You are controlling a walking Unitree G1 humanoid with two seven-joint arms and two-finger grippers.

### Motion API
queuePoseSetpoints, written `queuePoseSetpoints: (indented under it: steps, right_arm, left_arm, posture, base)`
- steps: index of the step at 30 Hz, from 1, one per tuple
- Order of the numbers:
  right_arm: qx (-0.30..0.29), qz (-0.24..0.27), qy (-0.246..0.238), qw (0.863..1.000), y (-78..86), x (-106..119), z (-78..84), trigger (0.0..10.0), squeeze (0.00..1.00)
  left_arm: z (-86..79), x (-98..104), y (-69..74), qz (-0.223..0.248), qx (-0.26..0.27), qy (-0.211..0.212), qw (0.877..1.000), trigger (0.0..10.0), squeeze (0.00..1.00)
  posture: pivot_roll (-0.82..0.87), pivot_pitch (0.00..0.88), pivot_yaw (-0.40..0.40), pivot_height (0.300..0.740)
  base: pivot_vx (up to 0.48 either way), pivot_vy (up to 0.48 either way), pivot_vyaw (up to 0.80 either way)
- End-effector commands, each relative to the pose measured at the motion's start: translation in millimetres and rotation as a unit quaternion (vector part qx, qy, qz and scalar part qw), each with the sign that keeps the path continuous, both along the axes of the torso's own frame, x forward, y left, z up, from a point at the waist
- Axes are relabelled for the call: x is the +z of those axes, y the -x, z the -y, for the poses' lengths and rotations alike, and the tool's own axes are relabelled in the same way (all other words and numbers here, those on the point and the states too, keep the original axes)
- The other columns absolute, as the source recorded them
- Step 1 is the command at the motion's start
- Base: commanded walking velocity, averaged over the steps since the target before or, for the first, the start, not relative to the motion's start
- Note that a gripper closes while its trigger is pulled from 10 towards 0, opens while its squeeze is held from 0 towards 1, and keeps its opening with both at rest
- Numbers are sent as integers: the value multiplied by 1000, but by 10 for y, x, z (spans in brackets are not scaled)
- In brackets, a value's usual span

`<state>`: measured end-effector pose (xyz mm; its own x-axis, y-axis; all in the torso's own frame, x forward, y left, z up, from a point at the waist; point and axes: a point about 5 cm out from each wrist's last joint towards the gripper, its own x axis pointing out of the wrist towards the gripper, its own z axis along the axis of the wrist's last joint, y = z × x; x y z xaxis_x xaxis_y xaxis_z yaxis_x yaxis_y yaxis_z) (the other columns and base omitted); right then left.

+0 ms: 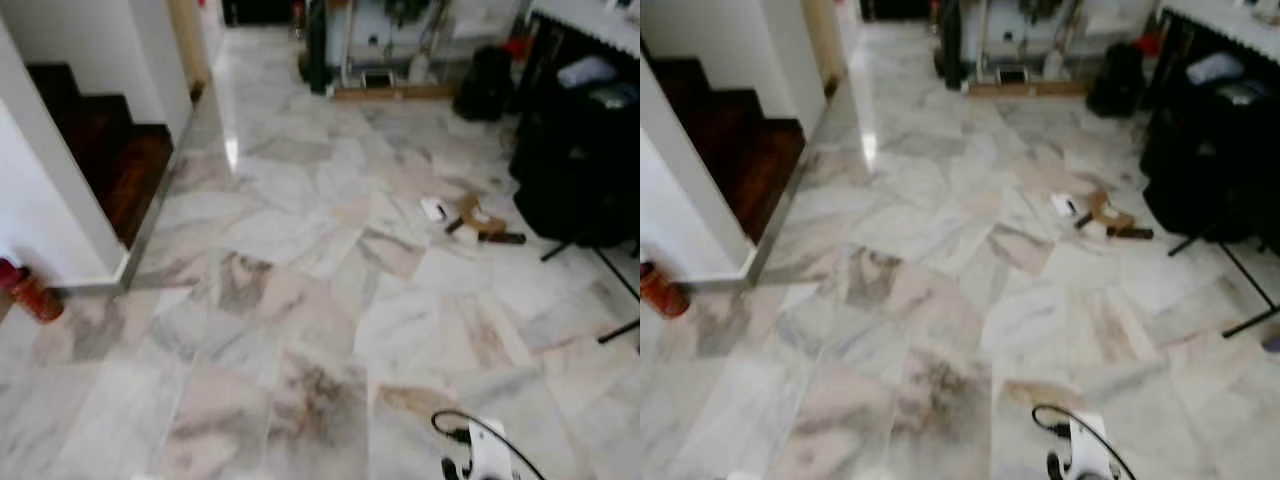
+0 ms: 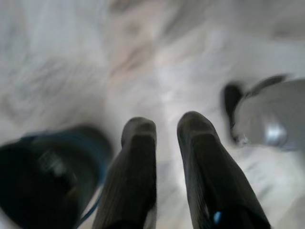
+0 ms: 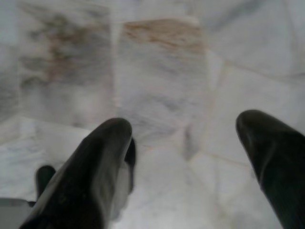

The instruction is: Sweep floor

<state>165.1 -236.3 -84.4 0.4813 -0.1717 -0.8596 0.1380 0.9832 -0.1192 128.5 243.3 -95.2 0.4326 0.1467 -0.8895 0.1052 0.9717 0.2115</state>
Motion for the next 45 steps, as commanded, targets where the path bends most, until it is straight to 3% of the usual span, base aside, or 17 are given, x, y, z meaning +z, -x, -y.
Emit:
queuePoseSetpoints:
  steps: [1,8,20,32,39,45]
  right_arm:
    - [68,91,-117,987,-403,101,-755,10000,0]
    - [67,90,-117,987,-385,92,-749,10000,0]
    - [64,84,-113,988,-349,74,-705,10000,0]
    - [44,77,-105,991,-285,57,-531,10000,0]
    - [44,77,-104,991,-293,56,-566,10000,0]
    - [50,78,-109,990,-338,61,-742,10000,0]
  left_arm:
    - [252,178,-549,129,117,109,979,10000,0]
    - [267,164,-528,126,117,107,979,10000,0]
    - [265,167,-526,133,123,106,978,10000,0]
    - [260,177,-550,133,123,105,978,10000,0]
    - [255,183,-558,136,124,104,977,10000,0]
    - [235,188,-558,138,127,102,977,10000,0]
  posture:
    - [17,68,-26,740]
    - [25,51,-29,740]
    - [31,34,-28,740]
    - [31,54,-20,740]
    - [31,59,-18,740]
    - [35,58,-17,740]
  base:
    - [375,0,0]
    - [361,0,0]
    - [0,0,0]
    - [0,0,-293]
    - [0,0,-690]
    - [0,0,-690]
